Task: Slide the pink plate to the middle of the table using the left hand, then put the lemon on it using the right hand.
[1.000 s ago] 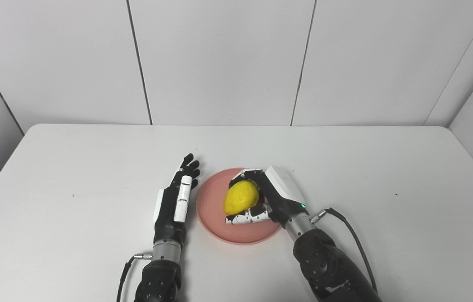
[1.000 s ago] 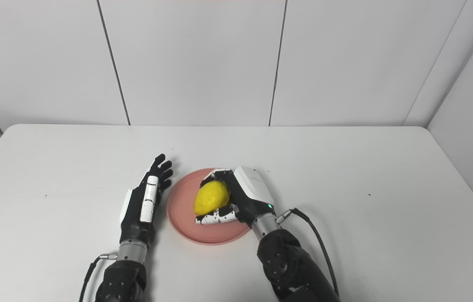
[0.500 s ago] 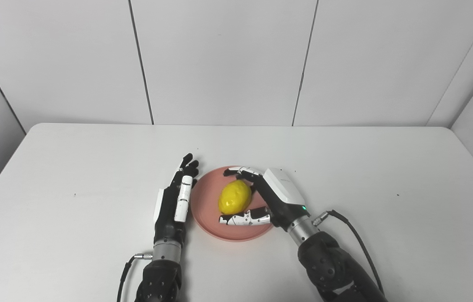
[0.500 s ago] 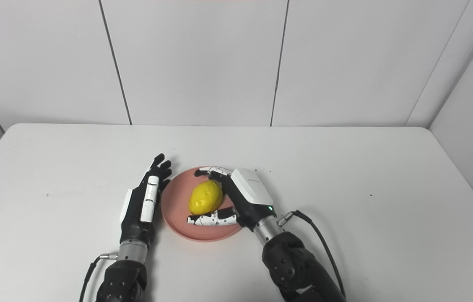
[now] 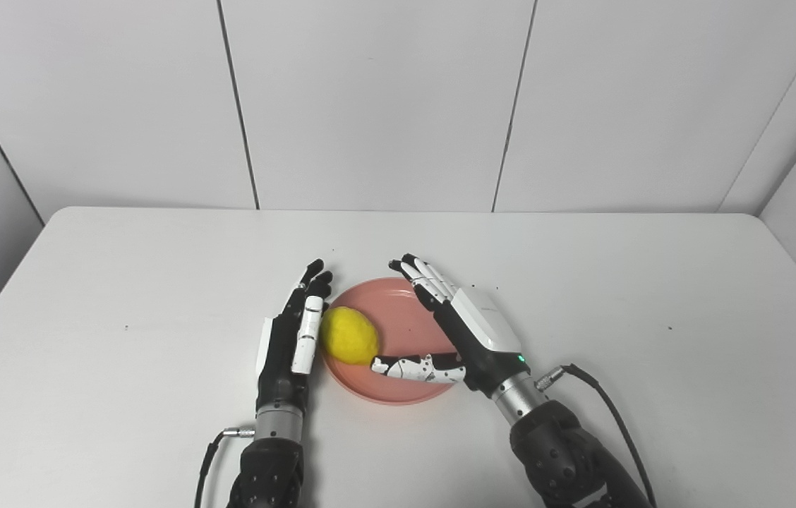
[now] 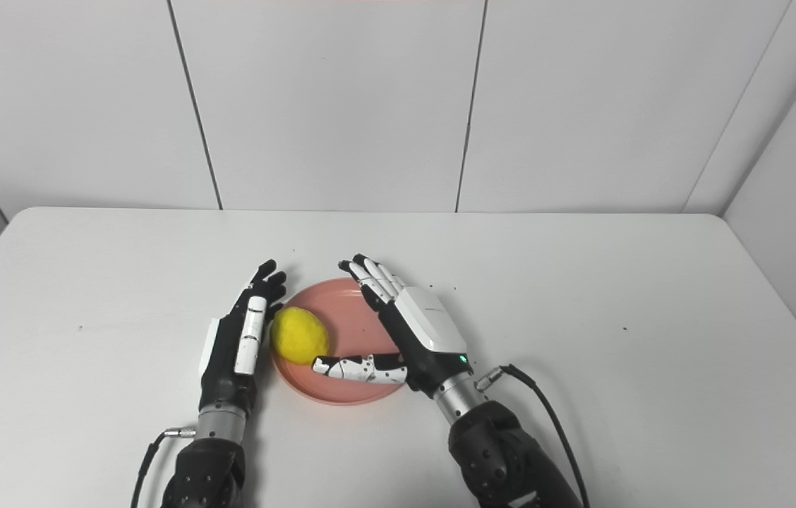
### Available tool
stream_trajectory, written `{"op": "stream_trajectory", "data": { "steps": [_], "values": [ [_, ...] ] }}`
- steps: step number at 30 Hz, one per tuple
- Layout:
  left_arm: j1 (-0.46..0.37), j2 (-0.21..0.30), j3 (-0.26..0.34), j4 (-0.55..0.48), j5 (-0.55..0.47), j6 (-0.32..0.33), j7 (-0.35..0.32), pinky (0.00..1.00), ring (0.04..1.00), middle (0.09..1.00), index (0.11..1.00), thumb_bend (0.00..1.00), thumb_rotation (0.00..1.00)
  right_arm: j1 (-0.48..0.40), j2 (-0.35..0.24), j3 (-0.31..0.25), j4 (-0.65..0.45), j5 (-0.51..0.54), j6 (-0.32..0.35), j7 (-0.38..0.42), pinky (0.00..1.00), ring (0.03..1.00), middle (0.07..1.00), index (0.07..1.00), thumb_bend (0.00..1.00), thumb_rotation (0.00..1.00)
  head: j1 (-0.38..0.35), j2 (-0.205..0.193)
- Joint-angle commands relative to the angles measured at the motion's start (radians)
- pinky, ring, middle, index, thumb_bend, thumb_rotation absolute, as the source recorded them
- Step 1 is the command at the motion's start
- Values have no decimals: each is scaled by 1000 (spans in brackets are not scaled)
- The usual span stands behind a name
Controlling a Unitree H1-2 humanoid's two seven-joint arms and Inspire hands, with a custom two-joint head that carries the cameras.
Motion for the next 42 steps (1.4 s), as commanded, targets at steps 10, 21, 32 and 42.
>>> {"op": "stream_trajectory", "data": {
  "steps": [10, 21, 32, 42],
  "values": [
    [-34, 18, 11, -8, -29, -53, -12, 933, 934, 919, 908, 563, 1000, 27, 86, -134, -9, 114, -144, -167, 955, 996, 1000, 999, 694, 904, -9, 9],
    [-50, 41, 26, 15, -45, -71, -13, 936, 938, 926, 910, 621, 1000, 64, 149, -229, -16, 241, -71, -156, 999, 1000, 1000, 1000, 680, 1000, -17, 10],
    [-52, 55, 22, 20, -87, -95, -58, 963, 954, 942, 925, 631, 1000, 72, 216, -300, 4, 485, -49, -99, 1000, 1000, 1000, 1000, 738, 1000, -22, 4],
    [-63, 80, 18, 29, -134, -75, -136, 940, 949, 948, 942, 629, 1000, 93, 236, -305, 1, 545, -60, -84, 999, 1000, 1000, 1000, 686, 1000, -32, 6]
  ]
}}
